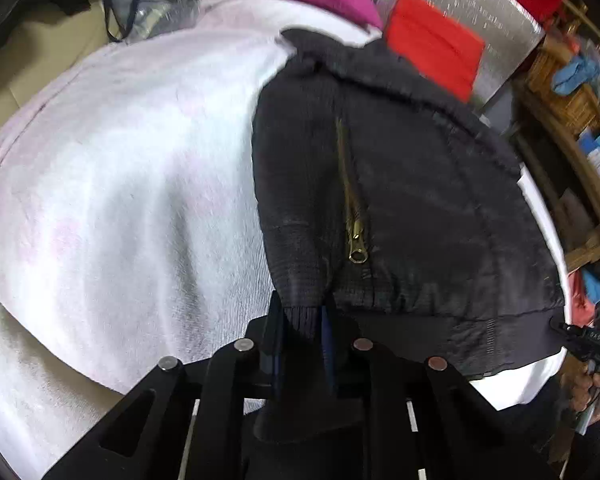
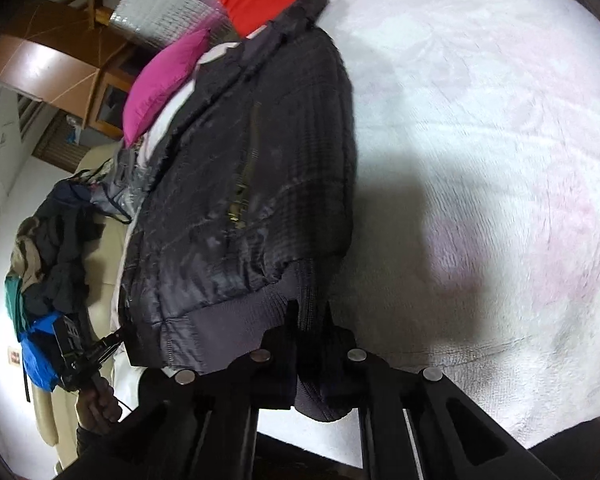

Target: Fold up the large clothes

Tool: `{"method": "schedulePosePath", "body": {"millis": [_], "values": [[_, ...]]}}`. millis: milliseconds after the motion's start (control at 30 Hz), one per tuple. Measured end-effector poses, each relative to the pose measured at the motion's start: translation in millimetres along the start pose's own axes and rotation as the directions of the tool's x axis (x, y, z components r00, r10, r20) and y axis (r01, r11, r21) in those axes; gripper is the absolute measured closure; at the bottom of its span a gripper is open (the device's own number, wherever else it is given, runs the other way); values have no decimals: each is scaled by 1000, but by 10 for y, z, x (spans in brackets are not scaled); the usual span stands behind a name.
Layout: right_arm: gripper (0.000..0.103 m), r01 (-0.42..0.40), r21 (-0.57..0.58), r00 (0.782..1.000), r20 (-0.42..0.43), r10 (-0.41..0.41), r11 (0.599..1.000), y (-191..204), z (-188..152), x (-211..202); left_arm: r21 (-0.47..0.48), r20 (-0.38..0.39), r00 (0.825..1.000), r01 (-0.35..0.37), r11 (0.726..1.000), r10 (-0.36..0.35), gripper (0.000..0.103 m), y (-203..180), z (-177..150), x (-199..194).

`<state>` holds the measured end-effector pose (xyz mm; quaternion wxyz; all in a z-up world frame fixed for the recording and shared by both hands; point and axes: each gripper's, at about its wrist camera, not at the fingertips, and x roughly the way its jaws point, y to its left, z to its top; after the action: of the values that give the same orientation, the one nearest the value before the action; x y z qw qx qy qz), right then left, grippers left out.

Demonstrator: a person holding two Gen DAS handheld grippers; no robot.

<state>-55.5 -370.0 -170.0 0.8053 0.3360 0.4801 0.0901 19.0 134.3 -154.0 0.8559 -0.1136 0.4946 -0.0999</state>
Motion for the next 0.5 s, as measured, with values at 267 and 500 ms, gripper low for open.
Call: {"method": "schedulePosePath", "body": {"millis": [267,500], "values": [[95,-64,-36,996,53,65,997,153,-16,-321,10,54,998,19,1000,-19,88,-57,29,-267],[95,-83,8,996,41,83,997,39,-86,-242,-7,46,998,39,999,-39,88,50,-70,-274]]}}
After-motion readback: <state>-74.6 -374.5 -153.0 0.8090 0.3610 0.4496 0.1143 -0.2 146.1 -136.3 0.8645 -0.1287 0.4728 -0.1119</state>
